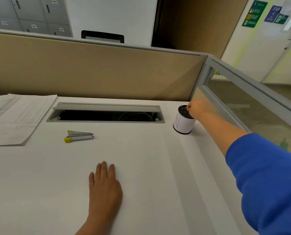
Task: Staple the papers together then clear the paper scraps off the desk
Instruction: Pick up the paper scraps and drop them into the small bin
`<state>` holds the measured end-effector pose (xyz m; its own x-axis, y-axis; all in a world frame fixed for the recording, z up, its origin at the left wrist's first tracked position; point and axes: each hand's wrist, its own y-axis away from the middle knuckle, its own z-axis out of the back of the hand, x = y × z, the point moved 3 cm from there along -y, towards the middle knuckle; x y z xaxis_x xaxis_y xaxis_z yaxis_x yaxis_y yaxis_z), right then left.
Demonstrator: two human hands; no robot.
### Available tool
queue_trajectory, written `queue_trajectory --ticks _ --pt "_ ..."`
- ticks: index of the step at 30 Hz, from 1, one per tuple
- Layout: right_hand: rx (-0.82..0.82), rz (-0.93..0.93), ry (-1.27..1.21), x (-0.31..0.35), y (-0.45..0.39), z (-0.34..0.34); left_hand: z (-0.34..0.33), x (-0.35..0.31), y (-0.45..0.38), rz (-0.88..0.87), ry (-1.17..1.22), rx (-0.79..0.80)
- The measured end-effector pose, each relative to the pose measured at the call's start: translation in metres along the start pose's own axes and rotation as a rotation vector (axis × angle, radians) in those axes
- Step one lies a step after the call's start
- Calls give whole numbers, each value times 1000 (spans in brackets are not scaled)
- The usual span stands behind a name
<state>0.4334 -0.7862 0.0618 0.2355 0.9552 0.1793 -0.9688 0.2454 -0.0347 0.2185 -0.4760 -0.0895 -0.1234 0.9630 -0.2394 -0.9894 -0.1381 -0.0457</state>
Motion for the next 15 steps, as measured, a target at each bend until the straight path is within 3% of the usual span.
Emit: queue_trajectory --ticks 8,15 --pt "-145 -9 -106 6 17 8 2 1 2 16 15 -49" --pt "-173 -66 -208 3 29 11 3 -1 6 2 39 -68"
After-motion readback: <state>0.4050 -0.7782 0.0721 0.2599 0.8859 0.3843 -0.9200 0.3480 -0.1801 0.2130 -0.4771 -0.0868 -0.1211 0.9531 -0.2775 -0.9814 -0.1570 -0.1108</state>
